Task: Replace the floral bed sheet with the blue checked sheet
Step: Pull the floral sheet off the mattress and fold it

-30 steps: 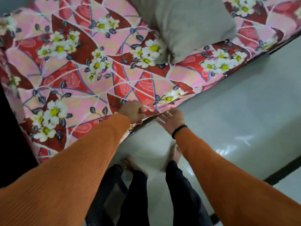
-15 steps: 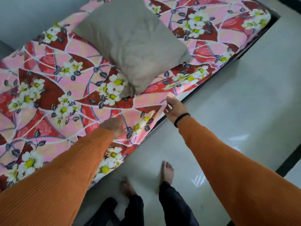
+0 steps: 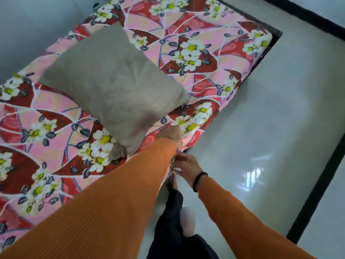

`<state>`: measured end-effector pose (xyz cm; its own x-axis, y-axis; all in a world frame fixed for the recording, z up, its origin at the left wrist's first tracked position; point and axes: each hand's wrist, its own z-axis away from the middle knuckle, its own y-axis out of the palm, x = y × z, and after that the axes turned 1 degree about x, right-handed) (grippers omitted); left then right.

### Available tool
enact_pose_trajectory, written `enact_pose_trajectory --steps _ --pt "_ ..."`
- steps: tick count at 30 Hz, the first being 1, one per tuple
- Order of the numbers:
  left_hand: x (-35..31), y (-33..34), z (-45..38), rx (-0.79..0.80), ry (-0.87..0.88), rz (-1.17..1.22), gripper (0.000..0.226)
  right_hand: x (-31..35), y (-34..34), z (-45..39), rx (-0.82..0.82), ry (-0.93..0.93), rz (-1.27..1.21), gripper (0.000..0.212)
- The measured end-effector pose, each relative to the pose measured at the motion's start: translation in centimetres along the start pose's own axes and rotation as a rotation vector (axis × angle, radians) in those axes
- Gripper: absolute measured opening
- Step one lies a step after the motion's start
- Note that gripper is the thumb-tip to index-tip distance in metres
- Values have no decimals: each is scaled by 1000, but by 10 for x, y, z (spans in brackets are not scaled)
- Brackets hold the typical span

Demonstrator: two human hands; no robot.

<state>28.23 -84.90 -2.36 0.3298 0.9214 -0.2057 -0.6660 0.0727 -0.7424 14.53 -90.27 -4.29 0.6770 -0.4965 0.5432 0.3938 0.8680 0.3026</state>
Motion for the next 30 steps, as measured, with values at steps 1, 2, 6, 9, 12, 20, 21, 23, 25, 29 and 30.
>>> enact_pose_trajectory --steps 1,2,6,9,12,20,21,23,25,29,30 --pt "5 -6 -9 108 32 68 10 13 -11 -9 -36 48 -34 28" --pt "11 -14 -14 218 62 139 12 28 -22 -20 -85 94 -100 24" --pt "38 -28 -42 429 166 139 18 105 -59 -69 -305 73 -432 17" --pt "45 -21 -66 547 113 204 28 171 -80 -106 -289 -57 -653 28" --pt "39 -20 -83 651 99 93 29 220 -102 -144 -300 -128 -704 40" --pt "-45 -130 -194 533 -2 288 26 309 -185 -210 -358 -213 -696 48" --pt "-65 -148 -211 406 42 297 26 318 -200 -220 -365 -216 -687 56" --pt "-106 -178 -243 180 99 293 30 333 -221 -231 -354 -209 -637 45" --pt "-150 -195 -276 84 151 256 39 350 -240 -238 -290 -177 -644 18" --pt "-222 -200 -327 3 173 296 43 377 -260 -232 -229 -134 -720 50" --pt "-242 -201 -339 -41 176 322 43 384 -264 -231 -201 -129 -722 50"
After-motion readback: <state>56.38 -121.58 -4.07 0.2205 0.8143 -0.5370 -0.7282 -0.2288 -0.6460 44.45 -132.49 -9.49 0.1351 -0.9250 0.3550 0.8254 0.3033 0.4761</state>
